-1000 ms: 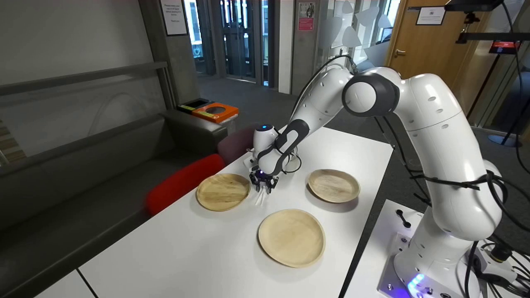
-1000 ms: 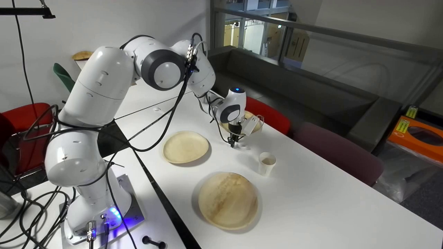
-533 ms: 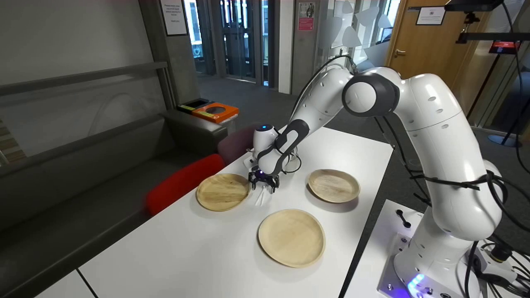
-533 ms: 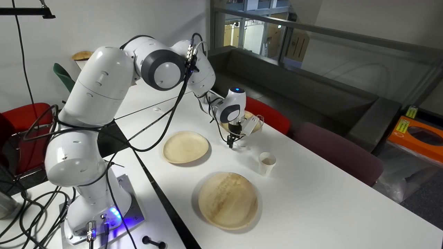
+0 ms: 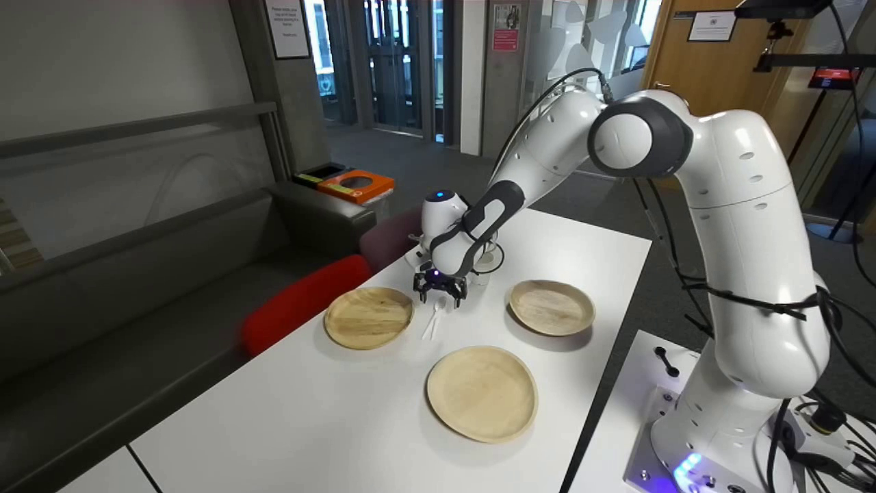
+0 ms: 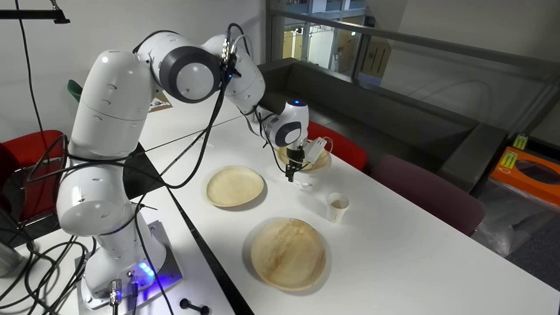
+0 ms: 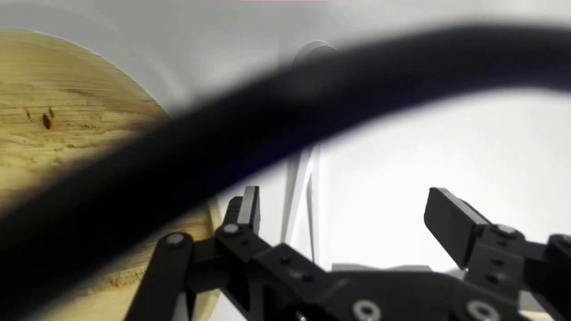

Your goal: Remove the spoon from the brown plate and put it on the table

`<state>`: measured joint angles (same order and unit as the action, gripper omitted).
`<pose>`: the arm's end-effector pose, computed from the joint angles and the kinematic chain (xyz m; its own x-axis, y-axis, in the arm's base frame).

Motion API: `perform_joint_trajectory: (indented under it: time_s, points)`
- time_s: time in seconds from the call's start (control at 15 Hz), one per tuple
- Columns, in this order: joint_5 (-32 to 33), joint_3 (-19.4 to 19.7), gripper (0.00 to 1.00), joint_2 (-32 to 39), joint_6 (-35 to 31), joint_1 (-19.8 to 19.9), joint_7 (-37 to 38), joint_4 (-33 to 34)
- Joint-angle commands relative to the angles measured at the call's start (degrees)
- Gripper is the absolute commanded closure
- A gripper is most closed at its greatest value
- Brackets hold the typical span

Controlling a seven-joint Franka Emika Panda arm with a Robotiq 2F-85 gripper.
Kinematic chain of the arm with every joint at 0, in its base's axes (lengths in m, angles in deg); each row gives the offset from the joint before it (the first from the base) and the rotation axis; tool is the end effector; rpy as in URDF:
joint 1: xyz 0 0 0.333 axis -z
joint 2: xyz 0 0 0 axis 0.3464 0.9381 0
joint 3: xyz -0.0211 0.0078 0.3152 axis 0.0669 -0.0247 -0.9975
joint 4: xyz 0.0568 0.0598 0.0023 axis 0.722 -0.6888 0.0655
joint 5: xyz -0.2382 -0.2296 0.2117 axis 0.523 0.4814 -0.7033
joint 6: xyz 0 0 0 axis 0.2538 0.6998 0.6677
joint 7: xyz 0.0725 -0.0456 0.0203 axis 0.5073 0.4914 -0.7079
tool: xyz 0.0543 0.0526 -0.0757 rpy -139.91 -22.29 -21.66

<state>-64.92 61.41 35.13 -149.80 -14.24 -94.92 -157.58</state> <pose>0.6158 -0.0062 0.1937 -0.4261 0.9017 -0.0736 0.9019 0.4297 0.0436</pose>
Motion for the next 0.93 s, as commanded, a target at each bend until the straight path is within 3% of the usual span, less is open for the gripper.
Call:
perform_joint_trajectory:
  time_s: [0.0, 0.4, 0.67, 0.87]
  points:
    - [0.52, -0.35, 0.0, -8.57, 6.25, 0.03, -1.67, -5.39]
    - [0.95, -0.4, 0.0, -15.25, 14.18, -2.43, -4.13, -7.8]
    - [3.11, -0.02, 0.0, -16.88, 14.15, -4.32, -3.91, -8.26]
    - [1.23, -0.23, 0.0, -13.78, 13.91, -4.21, -3.53, -6.05]
